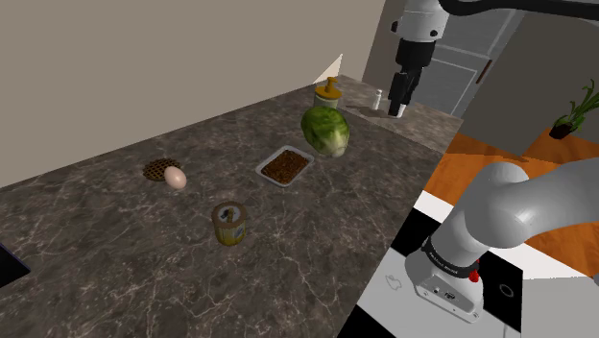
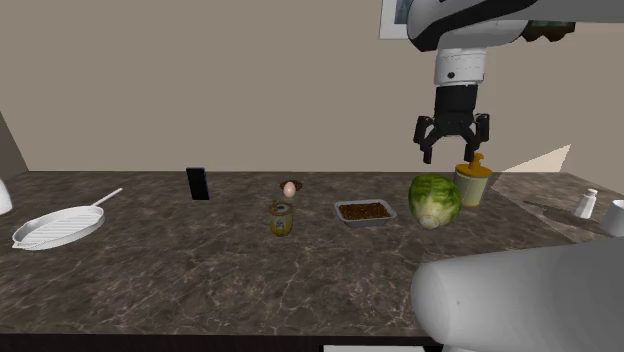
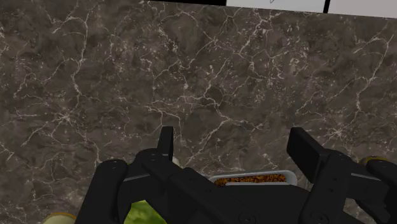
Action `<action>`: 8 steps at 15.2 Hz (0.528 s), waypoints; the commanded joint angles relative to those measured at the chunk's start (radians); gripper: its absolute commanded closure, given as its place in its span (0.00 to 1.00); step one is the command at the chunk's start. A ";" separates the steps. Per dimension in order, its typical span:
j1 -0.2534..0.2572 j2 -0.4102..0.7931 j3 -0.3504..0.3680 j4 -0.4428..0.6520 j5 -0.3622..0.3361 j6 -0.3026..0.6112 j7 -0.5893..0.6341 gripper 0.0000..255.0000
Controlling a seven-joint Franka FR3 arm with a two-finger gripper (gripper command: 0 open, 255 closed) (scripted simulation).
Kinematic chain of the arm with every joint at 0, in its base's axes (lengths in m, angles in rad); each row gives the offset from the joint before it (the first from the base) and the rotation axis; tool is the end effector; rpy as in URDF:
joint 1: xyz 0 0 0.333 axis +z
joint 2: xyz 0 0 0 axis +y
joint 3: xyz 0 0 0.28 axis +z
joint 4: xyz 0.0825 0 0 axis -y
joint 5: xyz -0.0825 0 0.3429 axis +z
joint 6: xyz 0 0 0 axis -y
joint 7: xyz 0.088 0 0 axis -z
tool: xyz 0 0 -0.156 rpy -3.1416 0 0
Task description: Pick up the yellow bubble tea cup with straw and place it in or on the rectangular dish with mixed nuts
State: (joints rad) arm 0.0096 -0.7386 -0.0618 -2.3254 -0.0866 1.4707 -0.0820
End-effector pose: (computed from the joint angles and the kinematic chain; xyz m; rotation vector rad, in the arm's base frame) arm 0.2852 -0.0318 0.5070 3.0973 0.0692 -0.1853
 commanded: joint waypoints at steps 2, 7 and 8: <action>0.005 0.004 0.018 -0.013 0.016 0.019 0.028 0.00; 0.035 0.048 0.112 -0.061 0.093 0.122 0.164 0.00; 0.040 0.061 0.131 -0.067 0.108 0.143 0.191 0.00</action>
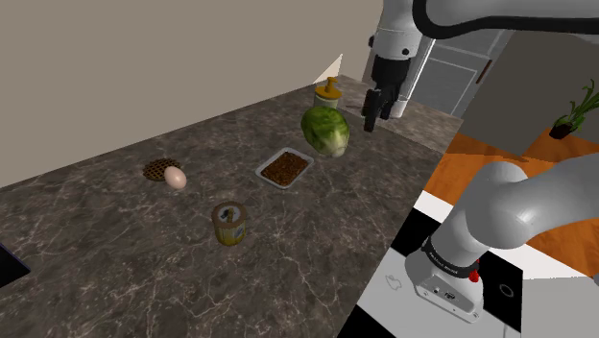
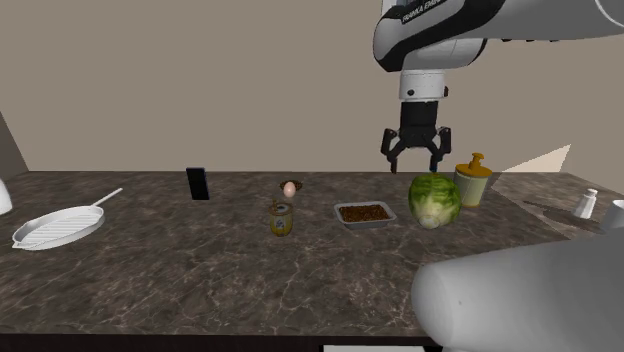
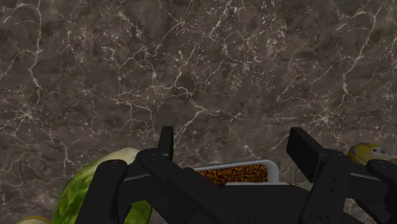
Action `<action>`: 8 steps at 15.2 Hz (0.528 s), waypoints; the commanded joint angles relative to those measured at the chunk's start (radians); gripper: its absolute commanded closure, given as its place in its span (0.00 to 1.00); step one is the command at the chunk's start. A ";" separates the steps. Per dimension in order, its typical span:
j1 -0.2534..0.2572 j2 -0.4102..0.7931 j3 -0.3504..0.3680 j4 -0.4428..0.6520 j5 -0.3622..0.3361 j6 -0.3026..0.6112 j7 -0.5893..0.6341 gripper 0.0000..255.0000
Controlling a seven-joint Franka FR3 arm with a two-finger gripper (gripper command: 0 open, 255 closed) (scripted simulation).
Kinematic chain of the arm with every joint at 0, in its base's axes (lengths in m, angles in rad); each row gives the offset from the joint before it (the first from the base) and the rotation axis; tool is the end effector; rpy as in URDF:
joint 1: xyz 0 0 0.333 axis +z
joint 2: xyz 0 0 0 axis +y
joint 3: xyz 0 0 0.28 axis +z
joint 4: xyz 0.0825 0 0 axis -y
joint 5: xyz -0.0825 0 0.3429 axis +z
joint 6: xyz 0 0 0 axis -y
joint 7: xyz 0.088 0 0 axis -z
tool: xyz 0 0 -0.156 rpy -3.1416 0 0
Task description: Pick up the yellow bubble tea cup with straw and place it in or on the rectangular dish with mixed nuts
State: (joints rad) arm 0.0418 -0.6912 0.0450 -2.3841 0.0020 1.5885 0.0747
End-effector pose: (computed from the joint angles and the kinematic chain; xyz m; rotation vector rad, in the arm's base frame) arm 0.3056 0.0279 0.4769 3.1030 0.0002 -0.1593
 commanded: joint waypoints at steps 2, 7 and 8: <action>0.019 0.045 0.061 -0.015 0.046 0.070 0.087 0.00; 0.043 0.148 0.154 -0.007 0.098 0.184 0.216 0.00; 0.047 0.172 0.172 -0.002 0.105 0.207 0.242 0.00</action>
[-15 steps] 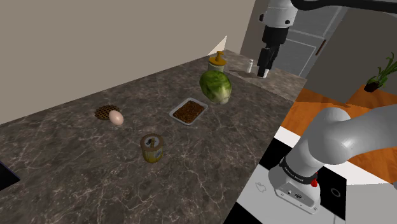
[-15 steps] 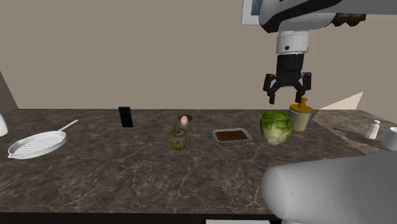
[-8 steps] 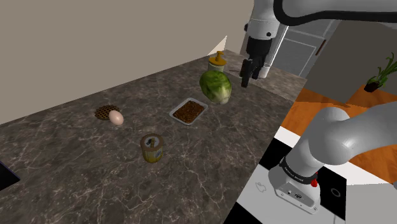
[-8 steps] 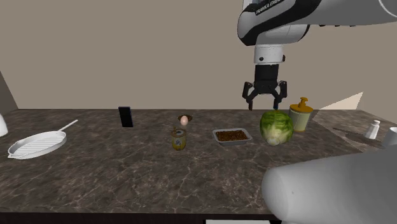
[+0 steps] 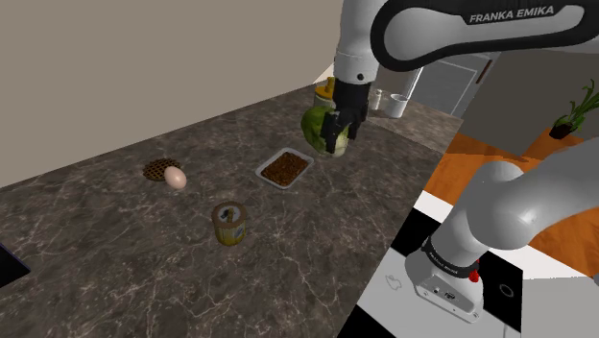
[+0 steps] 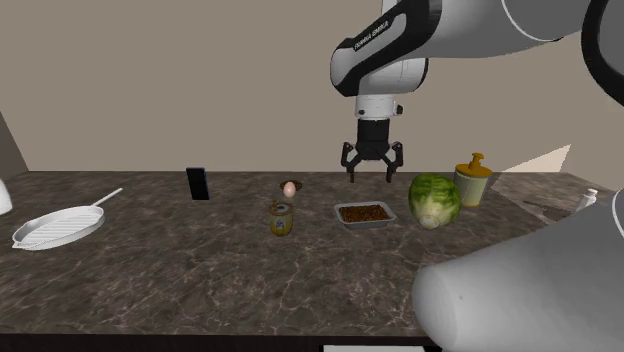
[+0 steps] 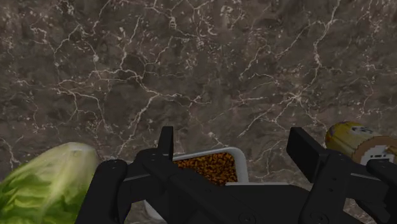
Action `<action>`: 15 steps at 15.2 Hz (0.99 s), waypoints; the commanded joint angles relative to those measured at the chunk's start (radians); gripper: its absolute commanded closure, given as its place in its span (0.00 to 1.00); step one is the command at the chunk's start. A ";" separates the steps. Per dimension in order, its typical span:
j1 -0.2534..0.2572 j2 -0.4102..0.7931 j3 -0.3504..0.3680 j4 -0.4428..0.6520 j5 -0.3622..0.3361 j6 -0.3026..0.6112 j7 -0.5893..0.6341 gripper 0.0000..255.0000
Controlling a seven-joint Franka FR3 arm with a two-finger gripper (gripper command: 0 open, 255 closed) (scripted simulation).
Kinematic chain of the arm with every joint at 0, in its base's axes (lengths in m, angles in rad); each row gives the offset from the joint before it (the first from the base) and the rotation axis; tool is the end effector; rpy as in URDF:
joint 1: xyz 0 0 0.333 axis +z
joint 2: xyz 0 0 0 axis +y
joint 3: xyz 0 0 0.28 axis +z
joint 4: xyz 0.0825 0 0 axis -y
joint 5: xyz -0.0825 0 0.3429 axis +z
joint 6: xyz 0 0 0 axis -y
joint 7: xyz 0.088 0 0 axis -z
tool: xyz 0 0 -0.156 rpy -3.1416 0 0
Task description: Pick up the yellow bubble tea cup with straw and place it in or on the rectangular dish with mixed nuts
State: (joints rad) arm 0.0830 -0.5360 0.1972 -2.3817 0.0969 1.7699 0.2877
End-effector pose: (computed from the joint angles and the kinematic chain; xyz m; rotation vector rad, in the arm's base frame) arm 0.3401 0.1122 0.4357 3.1097 -0.0963 -0.1220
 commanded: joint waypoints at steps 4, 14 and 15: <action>0.017 0.127 0.091 0.033 0.026 0.115 0.134 0.00; 0.036 0.471 0.239 0.225 -0.057 0.291 0.426 0.00; 0.041 0.509 0.249 0.252 -0.075 0.303 0.458 0.00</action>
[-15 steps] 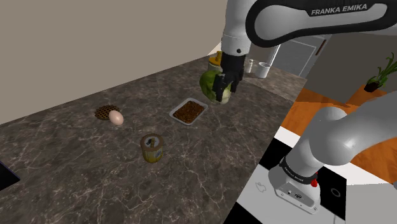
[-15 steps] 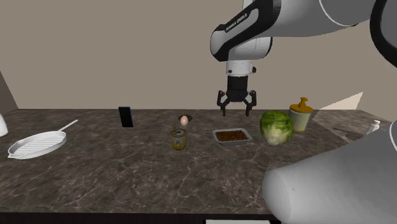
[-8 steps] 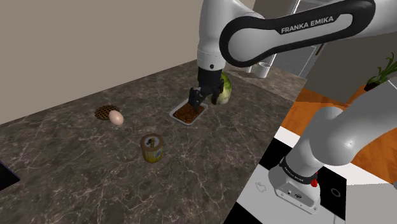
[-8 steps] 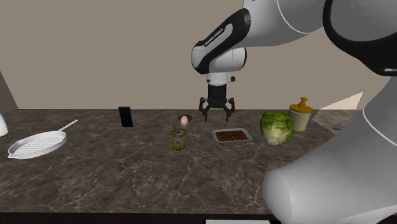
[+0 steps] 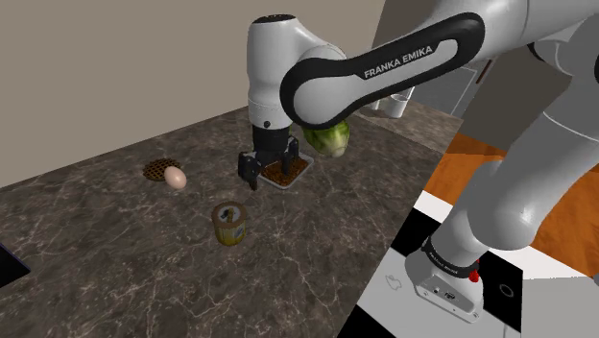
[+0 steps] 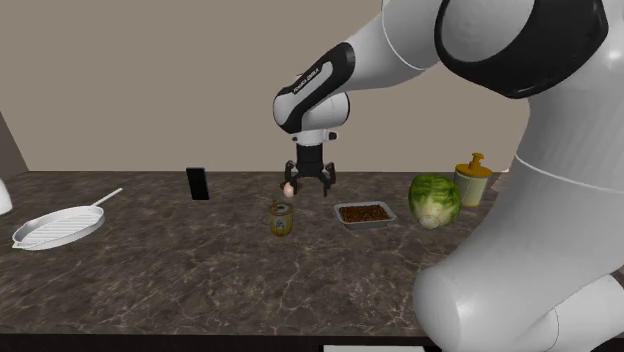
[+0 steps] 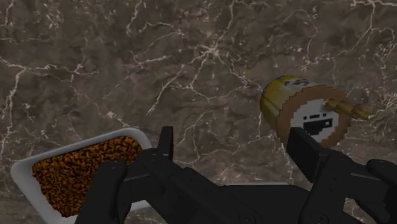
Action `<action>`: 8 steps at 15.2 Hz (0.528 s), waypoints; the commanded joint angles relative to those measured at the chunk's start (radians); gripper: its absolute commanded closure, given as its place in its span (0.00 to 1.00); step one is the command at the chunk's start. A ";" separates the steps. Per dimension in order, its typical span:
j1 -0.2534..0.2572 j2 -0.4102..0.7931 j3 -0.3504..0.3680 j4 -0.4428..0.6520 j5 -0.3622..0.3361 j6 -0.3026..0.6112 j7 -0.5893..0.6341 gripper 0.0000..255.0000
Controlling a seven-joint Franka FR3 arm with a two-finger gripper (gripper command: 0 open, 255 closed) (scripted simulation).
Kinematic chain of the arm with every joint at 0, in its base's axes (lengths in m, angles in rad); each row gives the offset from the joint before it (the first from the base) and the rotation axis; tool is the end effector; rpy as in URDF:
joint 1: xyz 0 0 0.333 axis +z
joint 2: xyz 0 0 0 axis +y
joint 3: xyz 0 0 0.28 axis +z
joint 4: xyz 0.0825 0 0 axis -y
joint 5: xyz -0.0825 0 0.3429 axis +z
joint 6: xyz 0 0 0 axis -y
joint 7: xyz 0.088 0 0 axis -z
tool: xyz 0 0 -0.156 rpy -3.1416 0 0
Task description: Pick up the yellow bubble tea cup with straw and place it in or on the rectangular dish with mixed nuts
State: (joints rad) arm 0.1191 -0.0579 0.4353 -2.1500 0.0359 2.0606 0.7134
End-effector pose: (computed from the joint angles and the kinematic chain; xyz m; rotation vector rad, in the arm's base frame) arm 0.4128 0.2600 0.3567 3.1127 -0.2771 -0.0526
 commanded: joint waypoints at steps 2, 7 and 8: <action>0.018 0.110 0.025 0.078 -0.056 0.031 0.096 0.00; 0.076 0.312 0.031 0.251 -0.168 0.049 0.246 0.00; 0.091 0.353 0.028 0.291 -0.189 0.048 0.272 0.00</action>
State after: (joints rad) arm 0.1911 0.2434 0.4642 -1.9105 -0.1253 2.1114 0.9492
